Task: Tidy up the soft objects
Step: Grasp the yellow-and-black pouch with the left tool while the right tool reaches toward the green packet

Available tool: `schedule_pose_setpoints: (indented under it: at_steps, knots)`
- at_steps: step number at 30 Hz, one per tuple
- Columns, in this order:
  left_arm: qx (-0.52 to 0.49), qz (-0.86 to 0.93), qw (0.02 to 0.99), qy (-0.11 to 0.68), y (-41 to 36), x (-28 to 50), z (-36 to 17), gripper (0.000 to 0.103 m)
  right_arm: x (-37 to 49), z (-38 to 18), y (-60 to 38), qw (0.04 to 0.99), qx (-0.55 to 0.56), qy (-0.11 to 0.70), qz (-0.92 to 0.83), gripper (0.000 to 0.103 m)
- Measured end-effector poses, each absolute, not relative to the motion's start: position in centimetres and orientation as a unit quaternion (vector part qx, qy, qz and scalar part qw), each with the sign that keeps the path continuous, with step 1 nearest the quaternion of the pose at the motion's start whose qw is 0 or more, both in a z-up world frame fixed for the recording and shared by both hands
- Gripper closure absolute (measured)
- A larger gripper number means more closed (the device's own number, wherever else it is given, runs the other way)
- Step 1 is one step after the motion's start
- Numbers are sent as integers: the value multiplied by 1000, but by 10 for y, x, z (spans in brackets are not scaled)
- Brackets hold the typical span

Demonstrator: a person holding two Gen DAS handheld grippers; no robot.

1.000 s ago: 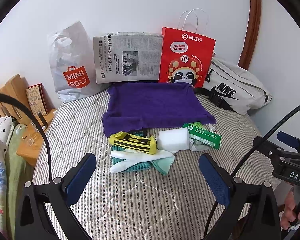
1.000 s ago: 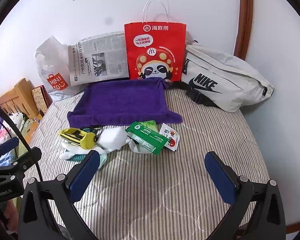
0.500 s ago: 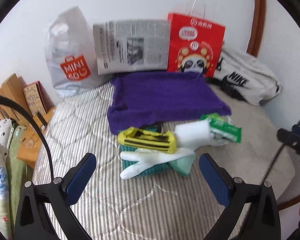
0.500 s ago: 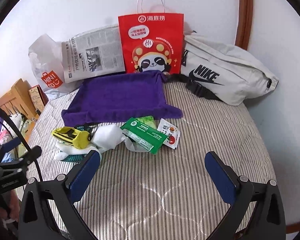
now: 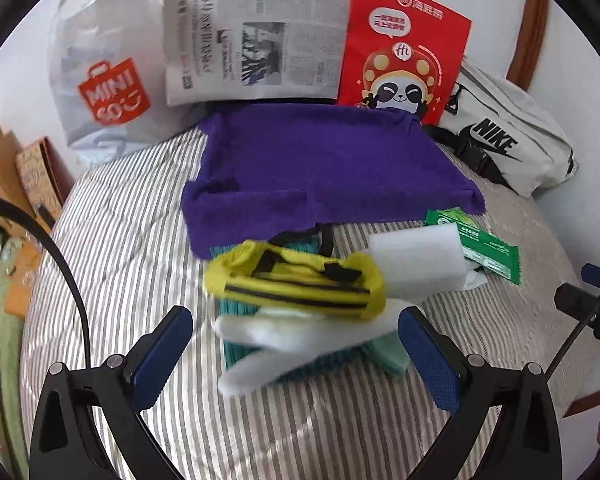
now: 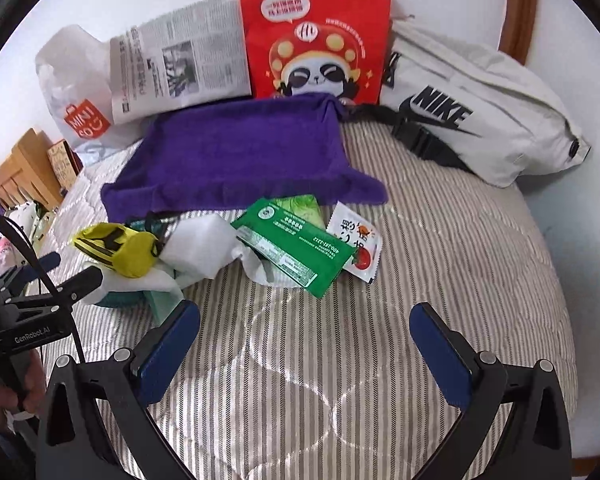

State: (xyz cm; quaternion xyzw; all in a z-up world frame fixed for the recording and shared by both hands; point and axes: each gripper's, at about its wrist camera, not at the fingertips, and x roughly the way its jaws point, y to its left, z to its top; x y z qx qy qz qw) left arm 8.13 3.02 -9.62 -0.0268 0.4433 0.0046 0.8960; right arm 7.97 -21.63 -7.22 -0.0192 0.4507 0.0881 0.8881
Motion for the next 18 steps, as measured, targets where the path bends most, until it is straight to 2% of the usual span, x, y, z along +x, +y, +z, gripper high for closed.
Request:
schedule_pose_setpoints:
  at_steps: [6,14,18]
  knots:
    - [30,21,893,450,20,98,-106,0,93,-88,-215,879,-23,469,83,0]
    - [-73,18,902,426,77,98,-91,0,103,-99,-215,873,-21,481,80,0]
    - [-38,33,891,450,78,122,-100,3,112,-108,-212,867,-23,492,83,0]
